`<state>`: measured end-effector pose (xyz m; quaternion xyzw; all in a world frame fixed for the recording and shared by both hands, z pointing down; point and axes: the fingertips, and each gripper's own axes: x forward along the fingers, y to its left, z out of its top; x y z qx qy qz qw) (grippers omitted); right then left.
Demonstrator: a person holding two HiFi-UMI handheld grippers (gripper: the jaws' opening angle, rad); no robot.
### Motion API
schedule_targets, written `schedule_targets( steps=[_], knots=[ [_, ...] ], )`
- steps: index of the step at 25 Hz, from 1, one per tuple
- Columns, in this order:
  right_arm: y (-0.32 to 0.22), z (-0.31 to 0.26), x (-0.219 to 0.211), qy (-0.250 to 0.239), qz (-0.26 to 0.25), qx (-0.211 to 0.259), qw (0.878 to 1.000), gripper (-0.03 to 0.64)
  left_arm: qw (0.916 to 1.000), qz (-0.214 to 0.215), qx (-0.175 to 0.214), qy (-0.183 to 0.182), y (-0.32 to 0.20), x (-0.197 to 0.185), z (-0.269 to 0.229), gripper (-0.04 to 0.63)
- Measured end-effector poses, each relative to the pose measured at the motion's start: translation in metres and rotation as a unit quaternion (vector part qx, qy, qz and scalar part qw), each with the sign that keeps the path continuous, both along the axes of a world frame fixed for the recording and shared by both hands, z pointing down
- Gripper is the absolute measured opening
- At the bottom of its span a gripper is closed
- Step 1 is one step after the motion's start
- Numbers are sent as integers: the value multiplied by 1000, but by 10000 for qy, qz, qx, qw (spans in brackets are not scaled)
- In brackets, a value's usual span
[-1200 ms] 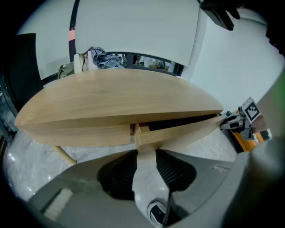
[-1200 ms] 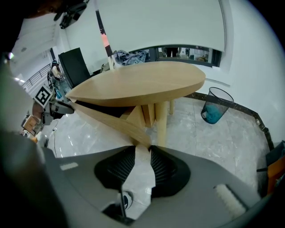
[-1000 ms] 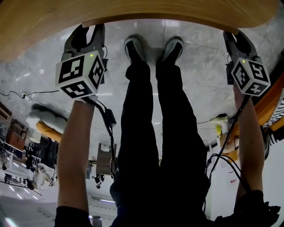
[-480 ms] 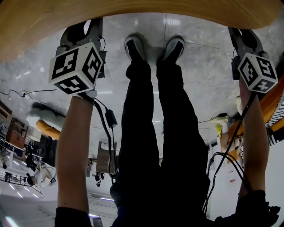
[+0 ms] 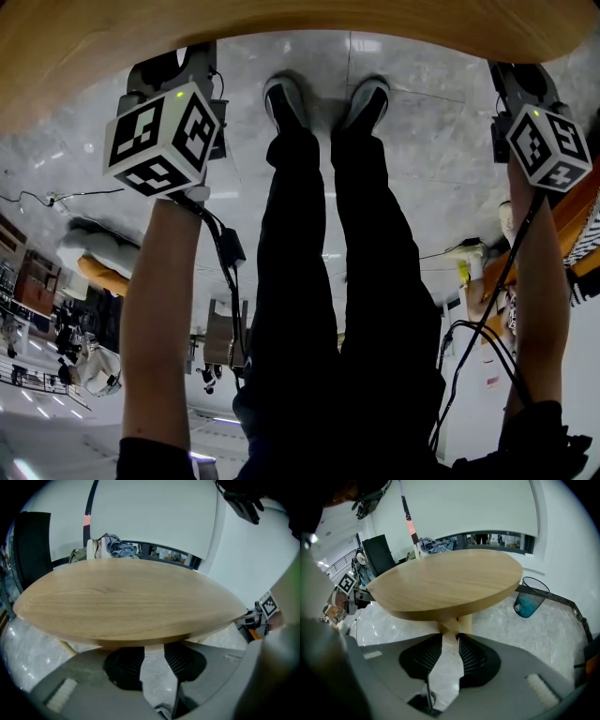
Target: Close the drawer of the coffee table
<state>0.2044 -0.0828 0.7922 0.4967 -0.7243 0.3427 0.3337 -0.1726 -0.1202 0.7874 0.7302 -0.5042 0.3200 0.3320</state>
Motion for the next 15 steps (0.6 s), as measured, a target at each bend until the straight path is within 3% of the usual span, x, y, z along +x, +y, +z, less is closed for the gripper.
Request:
schedule_targets(
  steps=[11, 15],
  knots=[
    [-3, 2, 0, -58, 179, 23, 9998, 114, 10000, 1, -1, 62, -2, 0, 2, 138],
    [-1, -1, 2, -5, 246, 69, 9997, 110, 9999, 109, -58, -68, 0, -1, 5, 129]
  ],
)
